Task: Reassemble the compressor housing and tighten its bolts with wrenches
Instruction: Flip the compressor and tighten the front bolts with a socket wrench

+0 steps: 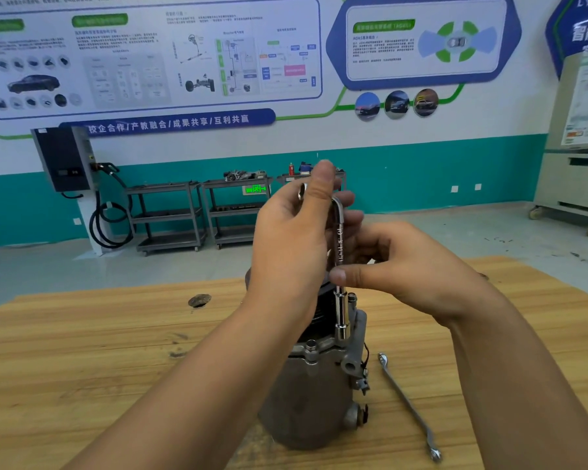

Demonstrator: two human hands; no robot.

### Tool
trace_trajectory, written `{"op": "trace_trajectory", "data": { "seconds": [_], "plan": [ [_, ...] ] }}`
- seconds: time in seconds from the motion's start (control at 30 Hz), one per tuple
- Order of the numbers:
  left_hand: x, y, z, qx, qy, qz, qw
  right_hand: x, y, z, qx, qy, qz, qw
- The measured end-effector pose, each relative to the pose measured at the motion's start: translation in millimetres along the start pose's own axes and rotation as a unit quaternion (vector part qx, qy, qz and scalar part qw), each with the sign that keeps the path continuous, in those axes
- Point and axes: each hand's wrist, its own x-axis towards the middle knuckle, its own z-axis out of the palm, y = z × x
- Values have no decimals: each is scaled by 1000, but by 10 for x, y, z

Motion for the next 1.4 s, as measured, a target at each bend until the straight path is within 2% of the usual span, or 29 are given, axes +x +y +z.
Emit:
{"op": "trace_trajectory", "data": {
  "seconds": [0.3,0.43,0.53,0.67,0.77,0.83,0.87,0.9,0.97,1.03,1.1,1.2,1.3,1.4],
  "plan": [
    [-41,-55,217,-1,75,-15,997,-24,29,-39,8,-24,15,1000],
    [64,-67,210,-23,45,-69,996,-42,21,-52,11,-17,20,1000],
    [165,-19,70,-89,-31,-139,986,-38,-5,-32,4,-25,17,1000],
    [293,86,-329,-117,-147,-215,958,-36,-36,-1,-22,-18,24,999],
    [407,174,-682,-149,-228,-286,919,-46,-56,10,-37,-22,21,999],
    [460,224,-862,-236,-241,-370,866,-50,-73,30,-35,-23,17,999],
    [473,244,-936,-255,-229,-402,849,-47,-84,50,-34,-24,16,999],
    [491,254,-995,-255,-217,-411,848,-41,-95,77,-35,-27,15,999],
    [552,252,-1045,-239,-212,-397,861,-26,-116,136,-48,-36,13,998],
    [582,289,-1010,-167,-227,-356,891,-18,-133,185,-71,-48,11,996],
    [544,357,-949,-92,-206,-338,914,-17,-152,215,-87,-54,7,995],
    [500,530,-880,-41,-176,-298,937,-20,-169,229,-69,-46,-2,997],
    [467,710,-761,-68,-136,-205,967,-6,-166,242,-43,-22,-18,999],
    [358,674,-535,-118,-78,-151,978,7,-176,274,2,-10,-28,1000]
  ]
}}
